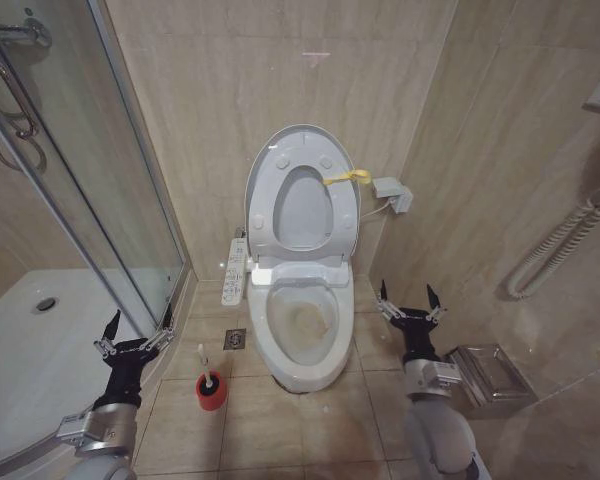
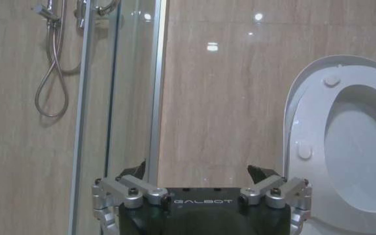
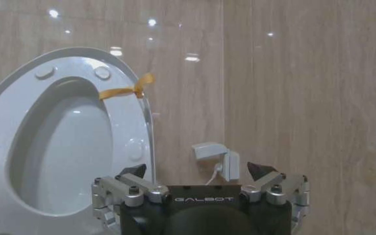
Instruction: Open the toilet lid, clean the toilet bowl with a toilet brush, close the toilet lid, and flush.
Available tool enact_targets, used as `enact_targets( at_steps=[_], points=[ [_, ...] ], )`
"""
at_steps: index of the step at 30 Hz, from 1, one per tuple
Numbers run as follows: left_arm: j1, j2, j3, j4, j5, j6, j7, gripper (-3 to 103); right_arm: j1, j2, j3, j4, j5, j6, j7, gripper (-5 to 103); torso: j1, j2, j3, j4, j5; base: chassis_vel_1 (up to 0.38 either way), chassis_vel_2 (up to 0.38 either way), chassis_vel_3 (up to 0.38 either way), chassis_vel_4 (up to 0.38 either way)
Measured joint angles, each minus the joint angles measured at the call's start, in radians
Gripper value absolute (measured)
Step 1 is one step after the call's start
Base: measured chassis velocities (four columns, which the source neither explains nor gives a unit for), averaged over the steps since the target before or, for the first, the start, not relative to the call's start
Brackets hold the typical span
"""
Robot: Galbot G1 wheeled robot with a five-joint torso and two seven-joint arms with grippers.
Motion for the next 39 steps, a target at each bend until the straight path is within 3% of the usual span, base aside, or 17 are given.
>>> enact_targets(
  at_steps=[9,39],
  points=[
    [0.0,0.0,0.0,0.0,0.0,0.0,0.0,100,-0.002,0.014,-0.014,-0.001,-0.01,0.004,-0.048,100,0.0,0.0,0.0,-0.0001,0.0001,0.0,0.0,0.0,0.0],
    [0.0,0.0,0.0,0.0,0.0,0.0,0.0,100,-0.005,0.01,-0.029,-0.01,-0.012,-0.001,-0.089,100,0.0,0.0,0.0,-0.0001,0.0002,0.0,0.0,0.0,0.0]
  ],
)
